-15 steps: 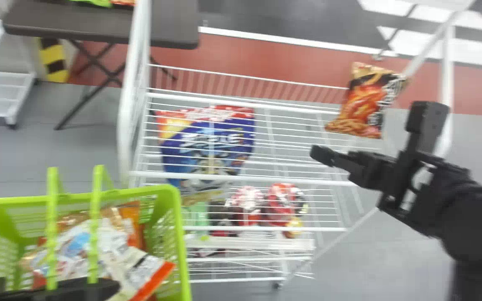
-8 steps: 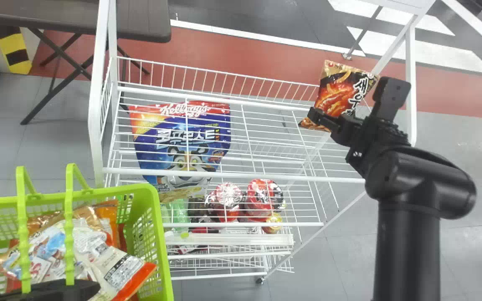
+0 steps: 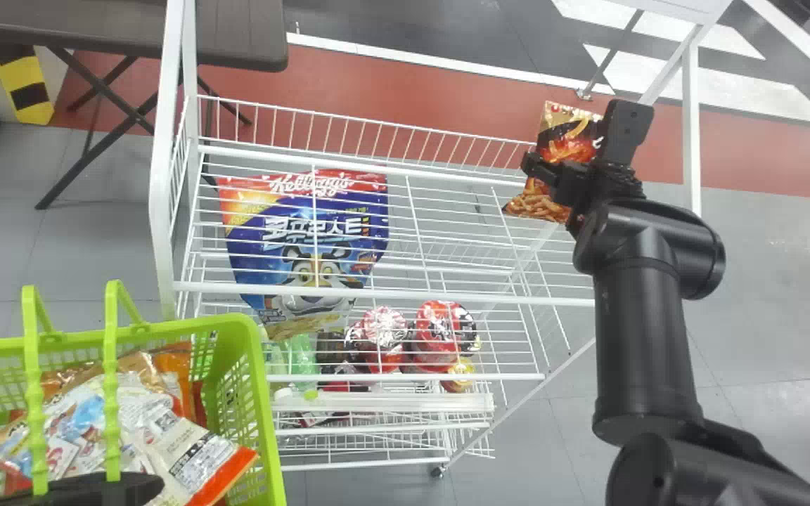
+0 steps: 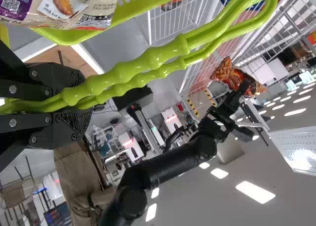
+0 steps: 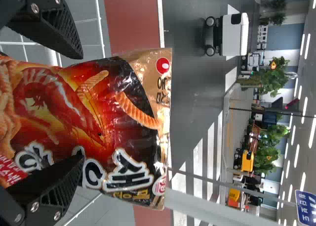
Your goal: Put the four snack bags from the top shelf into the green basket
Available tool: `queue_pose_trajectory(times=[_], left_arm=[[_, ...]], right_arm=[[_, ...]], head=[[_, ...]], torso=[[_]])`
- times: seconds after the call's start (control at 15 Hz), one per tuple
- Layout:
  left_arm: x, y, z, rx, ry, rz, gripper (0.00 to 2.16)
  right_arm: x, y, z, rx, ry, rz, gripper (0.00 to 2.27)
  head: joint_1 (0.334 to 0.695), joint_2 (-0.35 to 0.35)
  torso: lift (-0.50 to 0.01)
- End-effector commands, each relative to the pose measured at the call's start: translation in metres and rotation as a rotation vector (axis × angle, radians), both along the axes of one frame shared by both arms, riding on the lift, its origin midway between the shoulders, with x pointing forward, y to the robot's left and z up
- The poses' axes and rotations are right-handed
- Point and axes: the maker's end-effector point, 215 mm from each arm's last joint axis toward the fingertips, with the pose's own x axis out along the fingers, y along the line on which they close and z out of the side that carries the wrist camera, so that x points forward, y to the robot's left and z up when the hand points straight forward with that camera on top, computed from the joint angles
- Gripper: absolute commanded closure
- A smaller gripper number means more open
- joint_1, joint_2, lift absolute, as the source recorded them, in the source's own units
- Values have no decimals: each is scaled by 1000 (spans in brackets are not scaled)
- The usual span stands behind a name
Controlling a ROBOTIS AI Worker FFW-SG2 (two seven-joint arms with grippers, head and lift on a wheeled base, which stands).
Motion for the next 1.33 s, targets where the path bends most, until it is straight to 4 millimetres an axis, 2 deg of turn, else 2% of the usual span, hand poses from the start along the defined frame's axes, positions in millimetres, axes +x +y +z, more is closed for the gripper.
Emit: queue_pose_trajectory(times=[0.0,0.07,0.2,0.47,0.6,0.73,0.93,1.0,1.13,1.27], left_arm=[[-1,1,1,-6,2,-1,2145],[-1,1,1,-6,2,-1,2145],[-1,1,0,-6,5,-1,2145],[-3,4,-1,-7,5,4,2145],[-3,8,-2,-6,8,13,2145],[-2,12,-3,-5,11,24,2145],[0,12,-1,-7,4,26,2145],[0,11,-1,-8,5,25,2145],[1,11,0,-9,2,25,2145],[1,12,0,-9,-2,27,2145]], right_arm=[[-2,-4,-7,6,17,-5,1865],[-8,-7,-12,-2,22,-33,2256],[-13,-8,-12,12,7,-43,2260],[-23,-7,12,38,-57,-42,2260],[-51,7,10,109,-24,-28,2260],[-85,45,15,179,15,32,2260],[-136,125,40,253,36,185,2260],[-153,157,49,289,45,253,2260],[-187,213,54,352,98,367,2260],[-223,268,45,399,180,480,2260]], head=[[695,-350],[695,-350],[695,-350],[695,-350],[695,-350],[695,-350],[695,-350],[695,-350],[695,-350],[695,-271]], torso=[[0],[0],[0],[0],[0],[0],[0],[0],[0],[0]])
